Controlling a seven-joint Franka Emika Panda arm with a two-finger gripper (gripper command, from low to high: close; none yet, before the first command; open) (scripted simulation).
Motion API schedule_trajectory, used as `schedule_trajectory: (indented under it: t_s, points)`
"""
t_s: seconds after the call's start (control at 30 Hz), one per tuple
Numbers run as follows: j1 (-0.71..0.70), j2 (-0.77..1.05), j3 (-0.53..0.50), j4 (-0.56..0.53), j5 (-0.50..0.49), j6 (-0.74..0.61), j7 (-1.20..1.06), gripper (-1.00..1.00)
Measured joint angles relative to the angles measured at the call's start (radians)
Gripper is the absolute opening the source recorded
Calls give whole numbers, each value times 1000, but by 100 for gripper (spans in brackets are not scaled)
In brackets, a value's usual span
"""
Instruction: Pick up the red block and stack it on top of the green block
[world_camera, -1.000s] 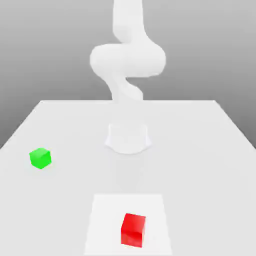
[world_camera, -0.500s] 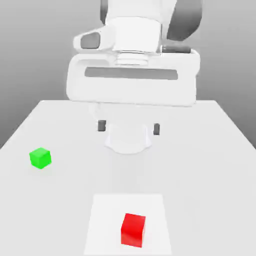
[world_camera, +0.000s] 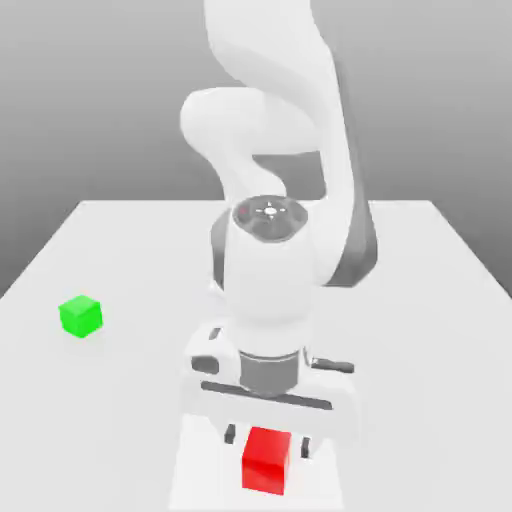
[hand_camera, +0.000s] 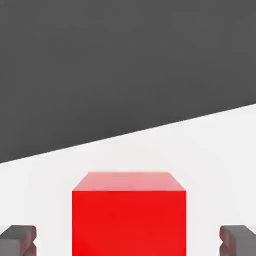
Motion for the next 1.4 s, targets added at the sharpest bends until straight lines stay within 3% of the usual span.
schedule_trajectory:
  t_s: [0.2,0.37,0.43,1.07,1.2,1.3,1.33,1.4]
  points:
    - [-1,3,1,0,-3,3,3,-100]
    - [-15,-154,20,-24,30,-128,-21,-100]
    - [-53,-203,-23,-52,25,-150,-20,-100]
    - [-758,-588,-453,-381,-158,-195,86,-100]
    - [-746,-486,-494,-392,-98,-84,44,-100]
    - [-706,-375,-496,-390,27,20,-41,-100]
    - [-718,-337,-474,-389,87,53,-83,100]
    - [-706,-337,-474,-389,87,53,-83,100]
